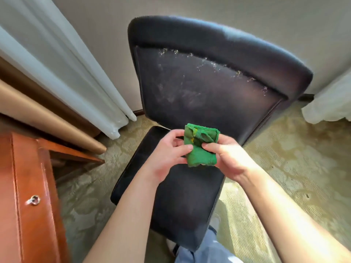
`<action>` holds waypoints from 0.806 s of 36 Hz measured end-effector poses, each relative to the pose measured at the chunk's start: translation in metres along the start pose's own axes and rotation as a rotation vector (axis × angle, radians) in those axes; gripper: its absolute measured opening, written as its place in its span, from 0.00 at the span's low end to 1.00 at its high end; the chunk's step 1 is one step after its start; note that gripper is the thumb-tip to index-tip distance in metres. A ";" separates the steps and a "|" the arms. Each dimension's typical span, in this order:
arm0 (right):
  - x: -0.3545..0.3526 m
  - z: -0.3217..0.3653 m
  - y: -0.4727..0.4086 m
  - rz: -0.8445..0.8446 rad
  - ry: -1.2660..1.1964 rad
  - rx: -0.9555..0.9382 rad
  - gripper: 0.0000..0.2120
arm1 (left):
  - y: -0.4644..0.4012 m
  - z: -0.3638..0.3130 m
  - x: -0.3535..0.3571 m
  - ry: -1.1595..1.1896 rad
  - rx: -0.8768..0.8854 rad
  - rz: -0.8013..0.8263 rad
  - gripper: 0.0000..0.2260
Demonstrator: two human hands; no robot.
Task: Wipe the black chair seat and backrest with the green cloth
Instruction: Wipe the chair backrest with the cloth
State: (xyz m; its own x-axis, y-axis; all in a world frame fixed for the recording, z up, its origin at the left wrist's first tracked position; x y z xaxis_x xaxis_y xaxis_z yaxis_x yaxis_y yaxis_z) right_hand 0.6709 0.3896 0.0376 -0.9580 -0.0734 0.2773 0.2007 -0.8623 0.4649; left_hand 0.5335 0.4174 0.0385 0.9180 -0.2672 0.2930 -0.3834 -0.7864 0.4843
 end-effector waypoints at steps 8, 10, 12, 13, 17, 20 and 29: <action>-0.014 0.063 0.023 0.044 0.052 -0.118 0.16 | 0.006 -0.062 0.045 -0.106 0.087 0.079 0.10; -0.016 0.073 0.025 0.034 0.061 -0.126 0.16 | 0.008 -0.073 0.049 -0.107 0.078 0.085 0.09; -0.017 0.081 0.025 0.015 0.094 -0.135 0.15 | 0.010 -0.079 0.051 -0.059 0.027 0.092 0.09; -0.016 0.085 0.025 0.010 0.124 -0.143 0.14 | 0.011 -0.081 0.052 -0.017 -0.016 0.102 0.09; -0.011 0.098 0.021 0.035 0.241 -0.169 0.16 | 0.011 -0.088 0.051 0.012 -0.156 0.102 0.08; -0.005 0.101 0.016 0.063 0.323 -0.160 0.20 | 0.004 -0.090 0.047 -0.187 -0.178 0.122 0.13; 0.005 0.115 0.008 0.049 0.018 -0.128 0.19 | -0.015 -0.118 0.041 -0.266 -0.127 0.162 0.15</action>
State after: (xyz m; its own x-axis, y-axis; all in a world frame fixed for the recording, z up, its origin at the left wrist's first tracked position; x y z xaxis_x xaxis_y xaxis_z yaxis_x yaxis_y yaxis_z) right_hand 0.6917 0.4399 0.1392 -0.9513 -0.1251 0.2816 0.2207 -0.9143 0.3395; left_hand 0.5647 0.4840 0.1402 0.8317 -0.5325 0.1573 -0.5210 -0.6503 0.5529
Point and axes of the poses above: each hand's wrist, its own y-axis away from the middle knuckle, its own x-axis out of the palm, z = x × y, the point moved 8 cm from there along -y, towards the middle knuckle, and after that the axes turned 13 degrees about y, right-handed, at the moved point
